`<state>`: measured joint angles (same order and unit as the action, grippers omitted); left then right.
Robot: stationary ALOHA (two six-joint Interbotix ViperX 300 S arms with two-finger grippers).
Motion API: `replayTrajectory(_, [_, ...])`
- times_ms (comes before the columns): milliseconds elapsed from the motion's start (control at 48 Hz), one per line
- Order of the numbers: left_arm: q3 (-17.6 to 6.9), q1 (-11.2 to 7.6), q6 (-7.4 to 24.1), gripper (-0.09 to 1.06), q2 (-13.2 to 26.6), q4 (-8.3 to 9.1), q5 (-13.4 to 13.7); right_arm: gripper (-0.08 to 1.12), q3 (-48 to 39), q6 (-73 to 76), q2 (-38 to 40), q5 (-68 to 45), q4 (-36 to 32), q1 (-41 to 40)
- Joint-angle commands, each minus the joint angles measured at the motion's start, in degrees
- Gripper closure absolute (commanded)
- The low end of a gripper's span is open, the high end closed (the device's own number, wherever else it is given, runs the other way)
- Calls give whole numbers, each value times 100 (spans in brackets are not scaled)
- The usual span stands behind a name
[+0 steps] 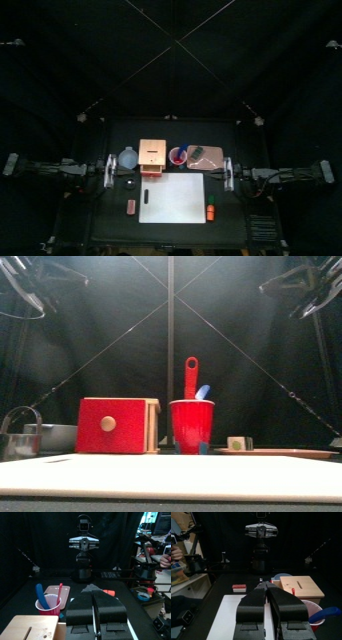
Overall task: Place sushi on board then cut the sushi with the knife then place the pieces on the plate
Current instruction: Place the sushi on the board
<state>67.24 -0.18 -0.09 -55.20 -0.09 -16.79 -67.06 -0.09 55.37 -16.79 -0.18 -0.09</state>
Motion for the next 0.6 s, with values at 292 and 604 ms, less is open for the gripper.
replayTrajectory(292, [-378,132,44,95,149,211,-105,87,1011,97,-888,2628,167,-1055])
replayTrajectory(604, [-325,413,26,95,158,167,-114,53,1547,185,-1327,3612,-1107,-1160])
